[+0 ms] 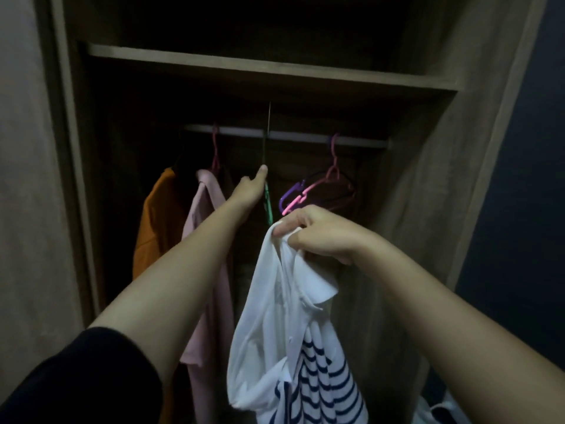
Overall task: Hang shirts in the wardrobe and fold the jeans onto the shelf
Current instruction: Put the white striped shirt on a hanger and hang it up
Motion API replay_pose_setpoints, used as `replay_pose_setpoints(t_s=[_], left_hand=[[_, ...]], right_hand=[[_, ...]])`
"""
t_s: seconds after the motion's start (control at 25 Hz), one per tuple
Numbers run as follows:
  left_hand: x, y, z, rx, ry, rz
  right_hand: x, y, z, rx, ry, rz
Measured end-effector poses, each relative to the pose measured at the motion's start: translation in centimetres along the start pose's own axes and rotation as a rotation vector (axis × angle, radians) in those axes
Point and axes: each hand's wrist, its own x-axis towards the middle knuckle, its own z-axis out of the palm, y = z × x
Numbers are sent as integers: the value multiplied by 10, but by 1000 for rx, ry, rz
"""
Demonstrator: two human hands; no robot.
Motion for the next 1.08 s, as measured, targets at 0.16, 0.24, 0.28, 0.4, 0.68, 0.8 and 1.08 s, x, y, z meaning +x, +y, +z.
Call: replay_pose_setpoints(t_s=[0.16, 0.24, 0.28, 0.4, 0.68, 0.8, 1.08], left_hand=[[29, 7, 21, 7, 25, -18], [37, 8, 26, 61, 57, 29], [40, 10, 28, 90, 86, 63], [42, 17, 22, 147, 142, 113], [-32, 24, -27, -49, 38, 203], [-94, -12, -71, 22, -44, 109], [-188, -70, -183, 358, 319, 211]], right_hand=[[7, 12, -17, -16, 41, 2], [11, 17, -23, -33, 39, 3], [12, 20, -25, -45, 39, 1], [13, 24, -25, -55, 50, -10], [16, 37, 2, -44, 176, -35], [19, 33, 25, -3, 202, -5], [22, 6, 62, -78, 216, 26]])
